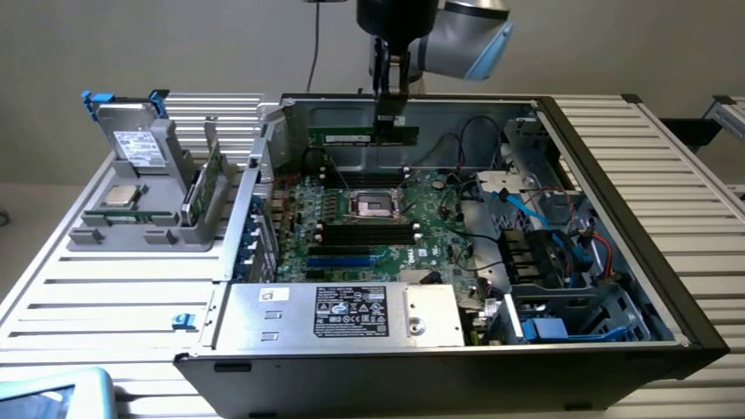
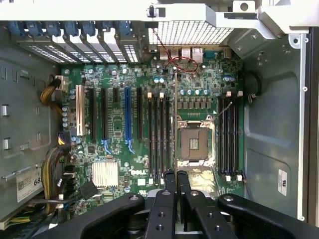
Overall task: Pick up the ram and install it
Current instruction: 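Insert the ram into the slot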
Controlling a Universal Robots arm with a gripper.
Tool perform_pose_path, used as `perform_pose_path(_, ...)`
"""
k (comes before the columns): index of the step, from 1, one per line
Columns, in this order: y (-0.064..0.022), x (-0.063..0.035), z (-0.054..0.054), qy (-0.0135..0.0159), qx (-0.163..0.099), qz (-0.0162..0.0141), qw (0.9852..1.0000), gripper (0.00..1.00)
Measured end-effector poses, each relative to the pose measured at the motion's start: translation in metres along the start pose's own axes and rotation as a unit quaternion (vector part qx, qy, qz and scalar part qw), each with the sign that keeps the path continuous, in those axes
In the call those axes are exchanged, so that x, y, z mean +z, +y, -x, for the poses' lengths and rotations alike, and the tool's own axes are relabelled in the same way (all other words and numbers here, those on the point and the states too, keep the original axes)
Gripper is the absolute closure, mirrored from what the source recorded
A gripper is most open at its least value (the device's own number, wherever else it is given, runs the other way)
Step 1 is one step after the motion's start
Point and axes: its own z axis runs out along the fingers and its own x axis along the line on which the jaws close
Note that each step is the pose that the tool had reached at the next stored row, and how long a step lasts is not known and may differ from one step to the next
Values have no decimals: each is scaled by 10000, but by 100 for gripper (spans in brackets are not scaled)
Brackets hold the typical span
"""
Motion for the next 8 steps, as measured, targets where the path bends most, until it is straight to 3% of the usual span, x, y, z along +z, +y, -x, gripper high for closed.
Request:
perform_pose_path(3,-2,34,-1,34,1,1,10000,87)
perform_pose_path(6,-2,58,-2,118,5,-1,9999,87)
perform_pose_path(8,-4,87,-4,135,4,-2,9999,87)
